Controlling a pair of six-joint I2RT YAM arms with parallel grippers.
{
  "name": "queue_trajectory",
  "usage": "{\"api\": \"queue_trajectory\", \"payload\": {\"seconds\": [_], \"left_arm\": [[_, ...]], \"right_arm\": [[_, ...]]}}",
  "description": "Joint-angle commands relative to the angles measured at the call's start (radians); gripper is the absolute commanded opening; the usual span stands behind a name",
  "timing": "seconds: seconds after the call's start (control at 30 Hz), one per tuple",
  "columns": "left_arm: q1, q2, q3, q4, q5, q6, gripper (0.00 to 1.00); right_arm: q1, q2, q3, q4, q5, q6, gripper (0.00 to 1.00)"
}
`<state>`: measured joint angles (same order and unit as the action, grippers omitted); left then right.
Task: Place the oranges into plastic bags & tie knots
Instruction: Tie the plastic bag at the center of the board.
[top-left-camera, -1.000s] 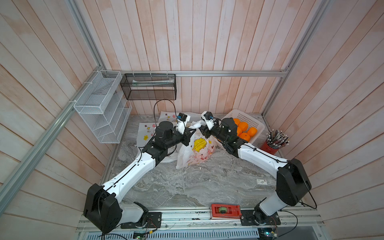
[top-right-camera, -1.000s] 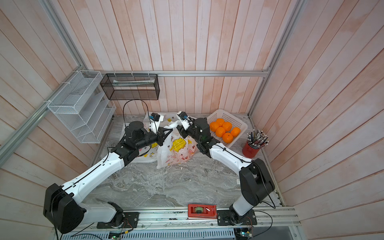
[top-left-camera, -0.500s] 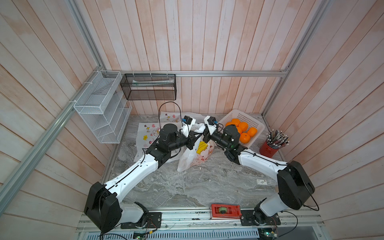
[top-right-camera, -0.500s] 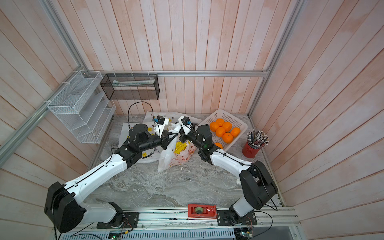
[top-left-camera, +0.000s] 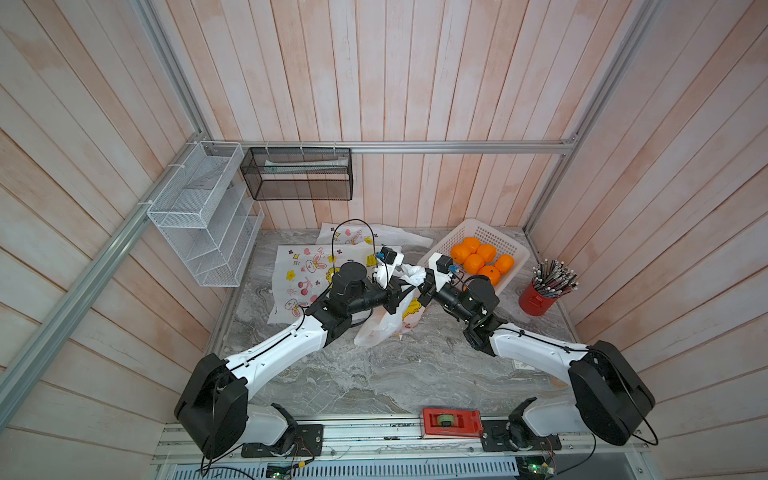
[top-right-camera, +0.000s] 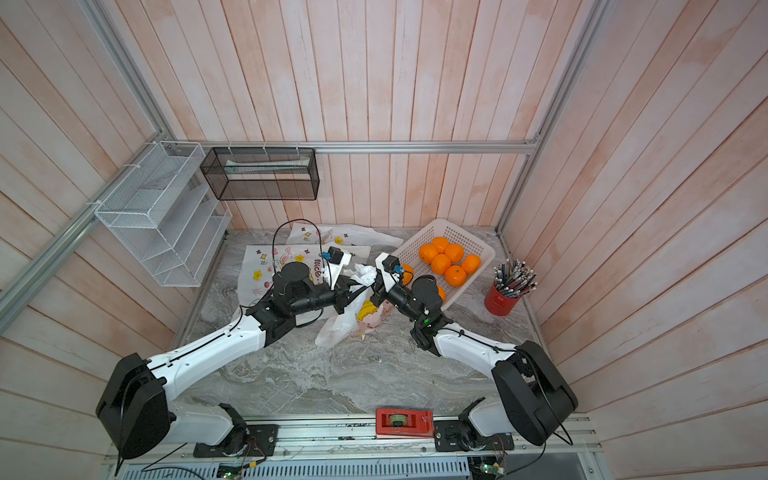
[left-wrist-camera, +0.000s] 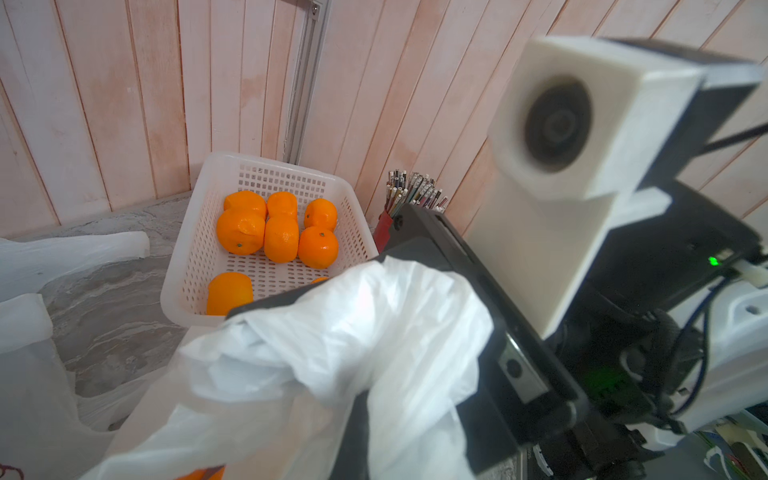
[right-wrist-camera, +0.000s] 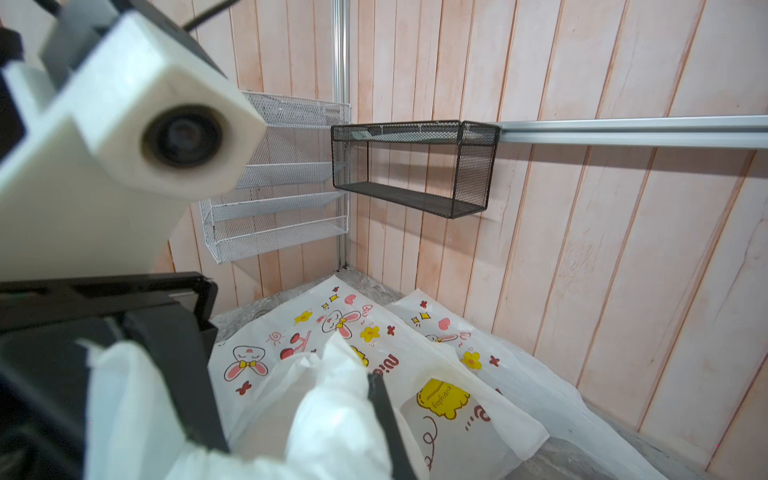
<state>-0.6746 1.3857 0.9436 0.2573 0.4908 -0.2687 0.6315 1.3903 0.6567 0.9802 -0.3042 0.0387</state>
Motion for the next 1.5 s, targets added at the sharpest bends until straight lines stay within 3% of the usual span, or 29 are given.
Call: {"api": "queue_trajectory", "payload": {"seconds": [0.0,0.13,0.23,0.37,0.53,0.77,0.93,1.23,1.37,1.47], "left_arm": [[0.0,-0.038,-0.039,0.042,0.023,0.008,0.17],[0.004,-0.154,-0.094,0.023,0.015,0.043,0.48],[0.017,-0.283,-0.154,0.005,0.019,0.046,0.62],[0.066,-0.452,-0.224,-0.015,-0.018,-0.014,0.72],[0.172,-0.474,-0.224,-0.031,-0.009,-0.136,0.65],[0.16,-0.266,-0.188,0.177,0.146,-0.238,0.49],[0.07,-0.134,-0.146,0.213,0.149,-0.224,0.41],[-0.001,0.018,-0.123,0.268,0.13,-0.238,0.39],[0.016,-0.009,-0.152,0.268,0.08,-0.235,0.4],[0.073,-0.063,-0.192,0.274,0.118,-0.263,0.41]], "right_arm": [[0.004,-0.027,-0.02,0.087,0.001,0.009,0.0],[0.003,-0.033,-0.027,0.08,0.027,-0.029,0.0],[0.001,-0.036,-0.036,0.093,0.033,-0.045,0.0],[0.001,-0.043,-0.041,0.108,0.01,-0.056,0.0],[0.003,-0.05,-0.047,0.127,-0.011,-0.055,0.0],[0.002,-0.044,-0.044,0.126,-0.031,-0.059,0.0],[0.005,-0.042,-0.041,0.133,-0.038,-0.051,0.0],[0.005,-0.05,-0.056,0.156,-0.072,-0.034,0.0],[0.005,-0.066,-0.072,0.164,-0.077,-0.042,0.0],[0.005,-0.079,-0.08,0.176,-0.08,-0.047,0.0]]}}
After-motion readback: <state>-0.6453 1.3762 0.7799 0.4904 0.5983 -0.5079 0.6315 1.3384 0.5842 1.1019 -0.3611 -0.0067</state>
